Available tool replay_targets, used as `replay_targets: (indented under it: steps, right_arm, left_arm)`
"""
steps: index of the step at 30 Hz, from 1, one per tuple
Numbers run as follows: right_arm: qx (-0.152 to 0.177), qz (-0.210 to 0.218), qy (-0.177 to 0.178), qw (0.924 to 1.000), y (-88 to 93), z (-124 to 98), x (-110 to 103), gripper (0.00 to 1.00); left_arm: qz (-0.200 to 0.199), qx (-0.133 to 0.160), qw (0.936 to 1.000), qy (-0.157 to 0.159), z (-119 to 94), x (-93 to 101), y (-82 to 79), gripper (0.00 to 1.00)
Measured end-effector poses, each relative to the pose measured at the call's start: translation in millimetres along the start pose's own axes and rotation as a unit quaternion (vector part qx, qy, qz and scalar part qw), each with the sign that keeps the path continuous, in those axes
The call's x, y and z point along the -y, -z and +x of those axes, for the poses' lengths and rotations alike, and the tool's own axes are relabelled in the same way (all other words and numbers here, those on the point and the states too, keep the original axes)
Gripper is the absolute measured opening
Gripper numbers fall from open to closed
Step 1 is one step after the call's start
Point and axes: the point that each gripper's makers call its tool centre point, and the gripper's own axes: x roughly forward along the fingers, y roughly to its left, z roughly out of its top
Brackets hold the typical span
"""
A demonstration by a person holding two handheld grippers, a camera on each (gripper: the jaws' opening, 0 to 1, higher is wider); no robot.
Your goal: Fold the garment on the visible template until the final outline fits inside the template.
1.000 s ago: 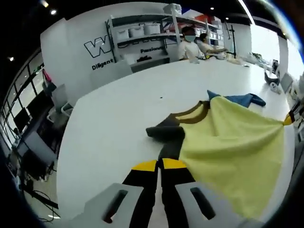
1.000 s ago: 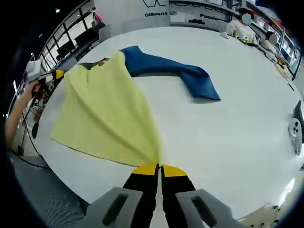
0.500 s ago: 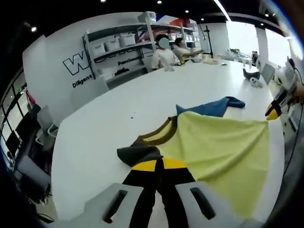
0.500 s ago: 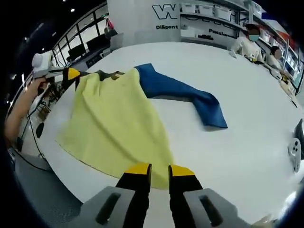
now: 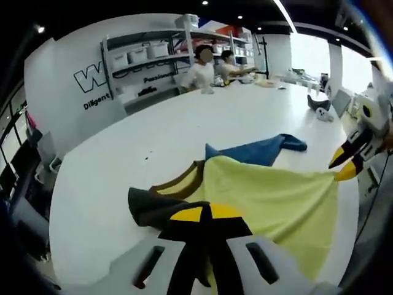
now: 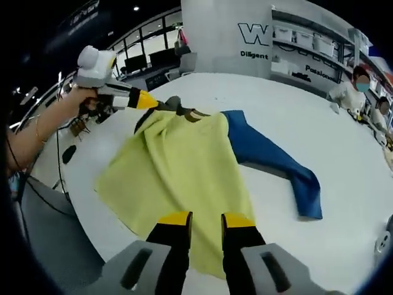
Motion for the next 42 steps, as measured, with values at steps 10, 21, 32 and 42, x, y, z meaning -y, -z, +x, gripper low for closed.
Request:
replay_targets:
  steps: [10,21,32,42]
  right_arm:
    - [-0.004,-0.024,0.000,0.9997,-2.3,7.1,3.1,0.13]
    - [-0.009,-0.014,0.003,0.9998,6.4,11.4,9.9,0.12]
    - [-0.013,-0.001,-0.001,0.9999,13.7,15.9,10.3,0.15]
    - [-0.002,0.022,0.005,0.9997,19.6,14.6,14.0,0.38]
  left_arm:
    - [0.005,-0.014,0.9993,0.035,27.2,45.5,2.1,0.04]
    - [0.004,-0.047,0.9977,0.047,60.5,71.5,26.3,0.05]
    - [0.003,-0.071,0.9959,0.055,71.8,79.5,46.2,0.06]
    - [-0.001,-0.033,0.9983,0.048,59.1,80.5,29.9,0.17]
